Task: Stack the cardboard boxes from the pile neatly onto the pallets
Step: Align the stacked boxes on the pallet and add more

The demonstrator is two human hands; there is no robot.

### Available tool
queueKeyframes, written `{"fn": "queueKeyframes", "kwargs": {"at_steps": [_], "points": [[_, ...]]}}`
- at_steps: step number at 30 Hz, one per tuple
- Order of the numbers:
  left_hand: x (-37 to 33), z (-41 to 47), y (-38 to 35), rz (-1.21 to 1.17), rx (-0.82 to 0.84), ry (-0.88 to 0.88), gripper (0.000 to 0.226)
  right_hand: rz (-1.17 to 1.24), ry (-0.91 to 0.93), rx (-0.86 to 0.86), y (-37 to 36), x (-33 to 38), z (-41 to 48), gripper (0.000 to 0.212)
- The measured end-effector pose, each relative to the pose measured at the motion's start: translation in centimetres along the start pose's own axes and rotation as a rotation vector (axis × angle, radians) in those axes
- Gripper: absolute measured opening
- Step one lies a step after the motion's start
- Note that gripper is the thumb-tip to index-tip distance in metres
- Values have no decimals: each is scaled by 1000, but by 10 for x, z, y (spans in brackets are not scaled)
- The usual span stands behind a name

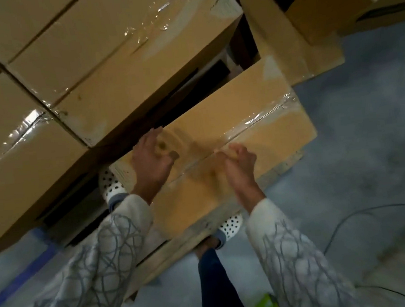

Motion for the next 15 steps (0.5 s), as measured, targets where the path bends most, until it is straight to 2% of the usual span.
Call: {"fn": "queueKeyframes", "kwargs": {"at_steps": [2,5,10,15], "points": [[25,-29,-3,-106,-108,103,75,-143,130,-84,9,29,22,38],[44,-58,-16,-91,-113,132,76,-230,124,-223,23,48,49,44],[21,-43,-29,106,-38,-123,84,-232,-115,-394,35,15,35,65],[-28,9,-28,294,75,-301,97,65,-428,-474,10,-51,-2,95]]}}
Point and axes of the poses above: each hand's wrist, its own z-axis towards the middle knuckle, its own y-axis out of the back of the hand, x = y × z, the point moved 5 cm from there along z, towards the middle knuckle, and after that the axes turned 3 degrees about z, right-handed, at the moved point
